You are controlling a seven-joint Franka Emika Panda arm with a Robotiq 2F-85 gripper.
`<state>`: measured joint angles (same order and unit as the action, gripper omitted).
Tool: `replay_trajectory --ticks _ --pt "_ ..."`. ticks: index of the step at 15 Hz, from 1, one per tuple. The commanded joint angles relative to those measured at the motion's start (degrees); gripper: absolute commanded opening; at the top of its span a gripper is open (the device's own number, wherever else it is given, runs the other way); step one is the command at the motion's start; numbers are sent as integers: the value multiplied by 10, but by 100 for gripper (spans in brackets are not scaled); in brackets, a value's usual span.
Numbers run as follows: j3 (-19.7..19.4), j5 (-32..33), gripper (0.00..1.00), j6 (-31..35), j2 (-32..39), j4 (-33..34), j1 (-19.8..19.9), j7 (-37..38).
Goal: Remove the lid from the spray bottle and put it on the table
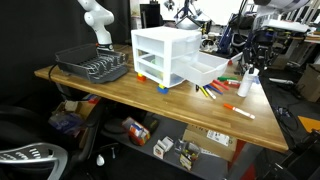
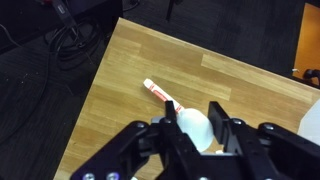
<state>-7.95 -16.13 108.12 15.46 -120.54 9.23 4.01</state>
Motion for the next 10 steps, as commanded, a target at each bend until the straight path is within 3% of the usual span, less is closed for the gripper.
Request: replay_trajectory --ticks 1,5,6,10 --pt "0 -1 38 0 0 -1 2 -1" --pt "0 -3 38 0 0 -1 3 -1" --pt "-1 -3 13 15 -3 -18 3 2" --pt "-3 17 13 51 -11 -90 -8 24"
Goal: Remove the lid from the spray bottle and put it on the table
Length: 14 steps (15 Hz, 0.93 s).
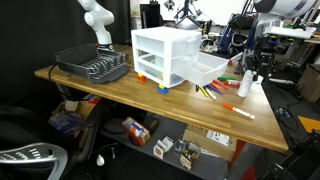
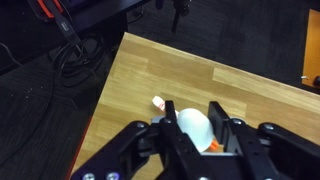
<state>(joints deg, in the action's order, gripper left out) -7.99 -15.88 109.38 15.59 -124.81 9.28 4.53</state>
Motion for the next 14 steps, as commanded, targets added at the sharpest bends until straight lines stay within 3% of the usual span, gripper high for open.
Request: replay_trajectory --ticks 1,6,14 --pt "-4 22 13 53 -14 -67 -12 29" --pt "-11 56 13 118 10 -120 -11 56" --pt "-7 27 13 175 96 -73 29 -33"
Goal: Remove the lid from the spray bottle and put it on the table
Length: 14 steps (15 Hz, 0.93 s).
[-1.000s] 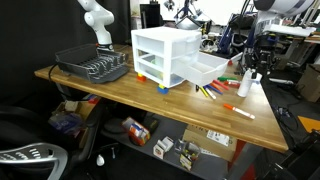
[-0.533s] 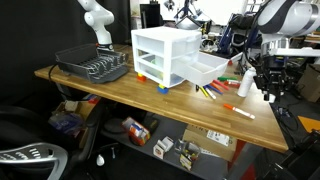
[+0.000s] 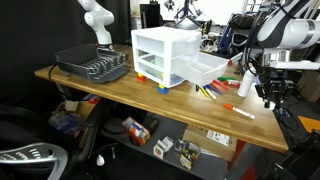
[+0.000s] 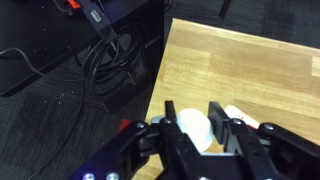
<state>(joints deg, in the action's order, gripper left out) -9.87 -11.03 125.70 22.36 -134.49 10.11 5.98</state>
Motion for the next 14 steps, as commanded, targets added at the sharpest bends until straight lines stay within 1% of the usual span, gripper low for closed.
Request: replay_trajectory --ticks 1,5,10,11,12,13,14 --pt "14 -24 13 12 38 34 24 -58" --pt "18 -16 13 -4 73 73 30 -90" --pt "19 1 13 -15 96 94 27 -105" --pt "19 3 28 -18 97 96 27 -108" --pt "19 3 63 -21 97 96 27 -108" --pt "19 4 65 -23 96 96 26 -109" --pt "19 7 70 -25 93 93 24 -108"
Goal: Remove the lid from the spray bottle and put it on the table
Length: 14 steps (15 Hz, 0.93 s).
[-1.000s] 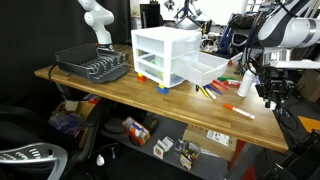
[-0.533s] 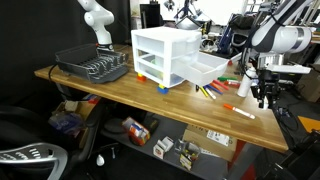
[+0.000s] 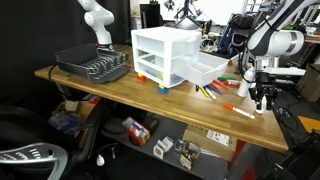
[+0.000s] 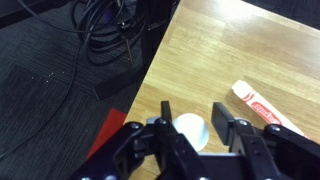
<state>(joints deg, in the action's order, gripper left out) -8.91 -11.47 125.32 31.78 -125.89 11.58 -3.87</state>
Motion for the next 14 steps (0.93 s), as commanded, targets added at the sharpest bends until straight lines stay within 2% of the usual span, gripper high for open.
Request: replay_trajectory --ticks 1,4,5,9,14 --pt "12 5 78 -23 -7 3 12 -13" --pt "12 12 98 -14 -29 -15 5 -13" --pt "12 15 100 -13 -40 -22 2 -12" --pt "21 -1 100 -47 -108 -62 2 -12" --pt "31 -17 100 -112 -239 -133 -12 -32"
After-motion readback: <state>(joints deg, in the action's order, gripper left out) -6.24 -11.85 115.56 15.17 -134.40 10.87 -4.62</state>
